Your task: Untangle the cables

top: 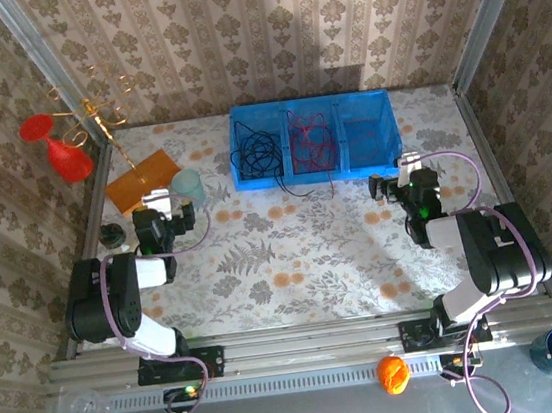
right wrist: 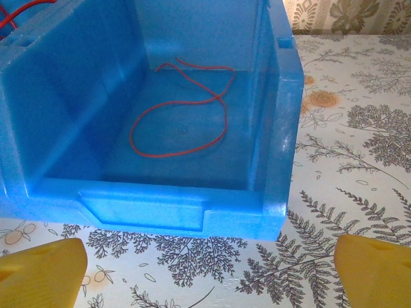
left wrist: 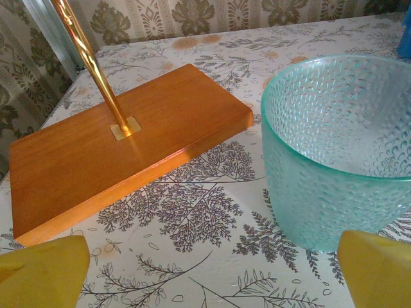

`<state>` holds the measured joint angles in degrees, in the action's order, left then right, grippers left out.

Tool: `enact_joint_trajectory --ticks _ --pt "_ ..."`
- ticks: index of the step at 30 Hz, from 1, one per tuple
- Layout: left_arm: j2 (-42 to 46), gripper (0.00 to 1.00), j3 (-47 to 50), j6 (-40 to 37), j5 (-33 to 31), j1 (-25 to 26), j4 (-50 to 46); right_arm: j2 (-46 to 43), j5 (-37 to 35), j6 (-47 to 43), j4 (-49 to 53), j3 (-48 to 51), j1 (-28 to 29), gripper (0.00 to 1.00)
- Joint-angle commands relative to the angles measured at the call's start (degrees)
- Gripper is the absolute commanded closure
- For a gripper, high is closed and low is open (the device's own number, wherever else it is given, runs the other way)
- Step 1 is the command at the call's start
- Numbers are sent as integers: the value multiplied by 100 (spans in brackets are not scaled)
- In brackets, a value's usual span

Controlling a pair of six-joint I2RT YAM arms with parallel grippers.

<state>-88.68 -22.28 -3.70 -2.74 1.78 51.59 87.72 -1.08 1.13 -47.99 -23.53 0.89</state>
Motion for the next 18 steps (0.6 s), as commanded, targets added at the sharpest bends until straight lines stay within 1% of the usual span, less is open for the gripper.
enact_joint_trajectory --ticks 1,8,11,18 --pt "-2 0 -67 34 86 -38 -80 -12 -120 54 0 -25 -27 0" --pt "0 0 -31 -27 139 4 -20 -16 -120 48 0 -22 -24 0" --pt "2 0 -92 119 479 -220 -144 -18 -123 46 0 -21 -17 0" --pt "0 0 -82 63 312 -127 -126 -18 -120 54 0 -23 -12 0"
